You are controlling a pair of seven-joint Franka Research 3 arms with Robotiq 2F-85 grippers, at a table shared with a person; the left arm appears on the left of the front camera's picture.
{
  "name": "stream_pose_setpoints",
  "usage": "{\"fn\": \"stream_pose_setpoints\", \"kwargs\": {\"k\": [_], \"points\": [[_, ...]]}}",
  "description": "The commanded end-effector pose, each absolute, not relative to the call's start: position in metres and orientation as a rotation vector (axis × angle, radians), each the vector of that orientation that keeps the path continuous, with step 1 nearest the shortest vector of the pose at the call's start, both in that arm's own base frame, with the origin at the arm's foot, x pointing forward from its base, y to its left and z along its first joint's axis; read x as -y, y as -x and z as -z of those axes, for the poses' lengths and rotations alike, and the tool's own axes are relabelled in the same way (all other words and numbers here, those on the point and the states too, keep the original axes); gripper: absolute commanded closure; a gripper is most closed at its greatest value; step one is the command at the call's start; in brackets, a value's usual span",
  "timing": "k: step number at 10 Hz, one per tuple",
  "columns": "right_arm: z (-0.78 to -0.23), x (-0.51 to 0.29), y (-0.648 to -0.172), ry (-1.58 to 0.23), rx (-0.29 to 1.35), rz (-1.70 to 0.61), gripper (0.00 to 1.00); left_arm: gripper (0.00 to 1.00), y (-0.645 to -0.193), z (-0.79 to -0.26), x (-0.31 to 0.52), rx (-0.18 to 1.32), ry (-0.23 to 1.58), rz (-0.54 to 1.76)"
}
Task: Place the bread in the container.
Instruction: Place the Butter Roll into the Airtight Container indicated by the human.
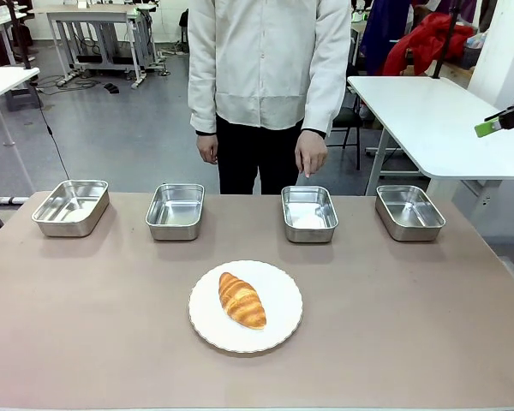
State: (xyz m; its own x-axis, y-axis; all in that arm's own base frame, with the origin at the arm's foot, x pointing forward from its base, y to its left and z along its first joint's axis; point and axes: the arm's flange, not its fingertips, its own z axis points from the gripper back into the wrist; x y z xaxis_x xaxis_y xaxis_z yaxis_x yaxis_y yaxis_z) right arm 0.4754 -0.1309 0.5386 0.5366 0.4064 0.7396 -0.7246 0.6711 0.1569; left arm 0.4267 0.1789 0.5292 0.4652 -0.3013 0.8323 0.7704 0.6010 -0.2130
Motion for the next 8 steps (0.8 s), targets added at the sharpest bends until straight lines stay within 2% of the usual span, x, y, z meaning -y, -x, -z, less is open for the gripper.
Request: {"fn": "stream_pose_setpoints", "kwargs": {"k": [1,8], "points": [[-0.5388,0.1301,-0.4766,-0.484,0.737,-0.706,0.0,0.0,-0.4248,-0.5297,-0.1796,0.859,0.641,0.722],[-0.5388,0.1301,-0.4766,-0.484,0.737,-0.706,0.0,0.0,-0.4248,-0.5297,-0.1796,0.859,0.641,0.722]]}}
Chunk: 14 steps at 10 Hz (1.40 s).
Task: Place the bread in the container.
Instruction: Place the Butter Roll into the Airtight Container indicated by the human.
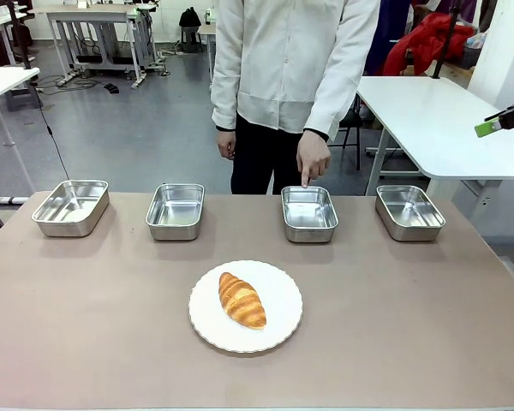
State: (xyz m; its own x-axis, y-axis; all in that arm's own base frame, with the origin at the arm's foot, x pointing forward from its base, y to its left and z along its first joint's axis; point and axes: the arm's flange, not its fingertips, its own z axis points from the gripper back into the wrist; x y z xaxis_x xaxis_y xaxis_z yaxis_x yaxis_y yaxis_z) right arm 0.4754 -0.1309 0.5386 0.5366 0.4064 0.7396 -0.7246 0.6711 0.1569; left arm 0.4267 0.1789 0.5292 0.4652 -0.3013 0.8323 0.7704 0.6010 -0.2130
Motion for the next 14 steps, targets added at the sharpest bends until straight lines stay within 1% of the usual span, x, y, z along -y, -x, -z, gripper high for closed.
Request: {"fn": "stream_pose_setpoints", "kwargs": {"k": [1,9,12,14], "points": [[-0.539,0.13,-0.477,-0.484,0.737,-0.706,0.0,0.0,-0.425,-0.53,-0.18,0.859,0.641,0.722],[-0.539,0.131,-0.475,-0.484,0.731,-0.705,0.0,0.0,-0.425,-0.53,-0.18,0.859,0.641,0.722],[-0.569,0.036,-0.479,-0.422,0.679,-0.681,0.0,0.0,-0.425,-0.53,-0.18,0.859,0.641,0.722],[-0.575,-0.04,-0.475,-0.374,0.616,-0.658,0.0,0.0,-0.425,-0.53,-0.18,0.859,0.641,0.722]]}}
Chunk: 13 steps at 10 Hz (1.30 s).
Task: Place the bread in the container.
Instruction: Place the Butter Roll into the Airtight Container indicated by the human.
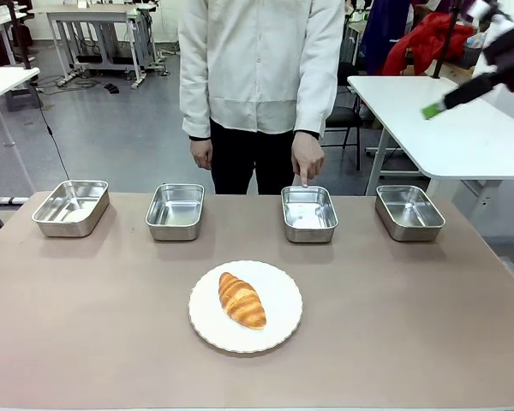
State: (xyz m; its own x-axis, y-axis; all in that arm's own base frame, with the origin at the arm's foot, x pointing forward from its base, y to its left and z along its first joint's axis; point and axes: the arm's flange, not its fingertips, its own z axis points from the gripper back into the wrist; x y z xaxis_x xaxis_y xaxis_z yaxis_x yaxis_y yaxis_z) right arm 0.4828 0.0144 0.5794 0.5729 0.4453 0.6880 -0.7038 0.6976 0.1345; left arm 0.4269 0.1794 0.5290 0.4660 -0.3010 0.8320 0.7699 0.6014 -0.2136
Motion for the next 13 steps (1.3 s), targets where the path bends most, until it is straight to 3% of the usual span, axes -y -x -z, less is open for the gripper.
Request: {"fn": "stream_pose_setpoints", "kwargs": {"k": [1,6,13], "points": [[-0.564,-0.088,-0.475,-0.38,0.544,-0.675,0.0,0.0,-0.425,-0.53,-0.18,0.859,0.641,0.722],[-0.463,-0.242,-0.44,-0.235,0.373,-0.721,0.0,0.0,-0.425,-0.53,-0.18,0.859,0.641,0.722],[-0.449,-0.253,-0.431,-0.263,0.353,-0.76,0.0,0.0,-0.425,-0.53,-0.18,0.859,0.641,0.722]]}}
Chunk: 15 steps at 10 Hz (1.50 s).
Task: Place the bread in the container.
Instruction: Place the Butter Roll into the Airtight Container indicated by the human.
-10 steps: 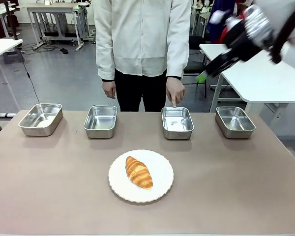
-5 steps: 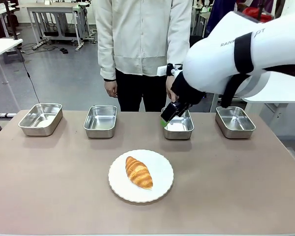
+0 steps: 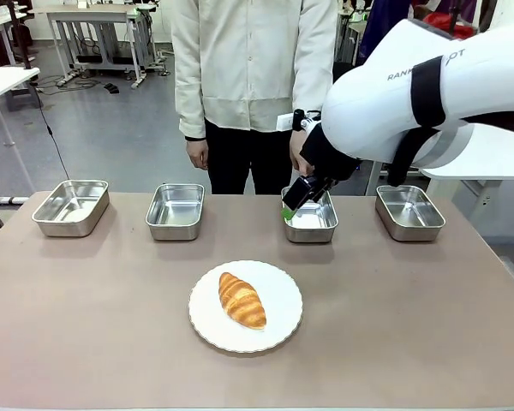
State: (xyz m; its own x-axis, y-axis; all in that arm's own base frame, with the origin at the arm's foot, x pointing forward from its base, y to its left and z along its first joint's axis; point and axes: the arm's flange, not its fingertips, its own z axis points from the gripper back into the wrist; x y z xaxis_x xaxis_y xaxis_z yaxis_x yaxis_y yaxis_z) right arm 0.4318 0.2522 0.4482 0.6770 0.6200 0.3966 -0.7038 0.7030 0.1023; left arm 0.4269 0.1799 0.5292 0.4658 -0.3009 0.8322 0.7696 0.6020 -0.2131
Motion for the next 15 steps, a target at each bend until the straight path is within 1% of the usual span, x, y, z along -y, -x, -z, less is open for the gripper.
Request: {"fn": "stream_pose_setpoints", "kwargs": {"k": [1,2,4,6,8,10,15], "points": [[-0.448,-0.253,-0.431,-0.256,0.348,-0.754,0.0,0.0,-0.425,-0.53,-0.18,0.859,0.641,0.722],[-0.438,-0.285,-0.428,-0.211,0.324,-0.772,0.0,0.0,-0.425,-0.53,-0.18,0.859,0.641,0.722],[-0.422,-0.328,-0.421,-0.203,0.272,-0.731,0.0,0.0,-0.425,-0.53,-0.18,0.859,0.641,0.722],[-0.416,-0.353,-0.404,-0.134,0.257,-0.655,0.0,0.0,-0.425,-0.53,-0.18,0.859,0.641,0.722],[-0.402,-0.381,-0.386,-0.099,0.229,-0.641,0.0,0.0,-0.425,-0.53,-0.18,0.859,0.641,0.722],[-0.387,-0.395,-0.375,-0.064,0.214,-0.628,0.0,0.0,-0.425,-0.53,-0.18,0.859,0.641,0.722],[-0.353,-0.407,-0.363,-0.096,0.157,-0.583,0.0,0.0,-0.425,-0.53,-0.18,0.859,0.641,0.722]]}}
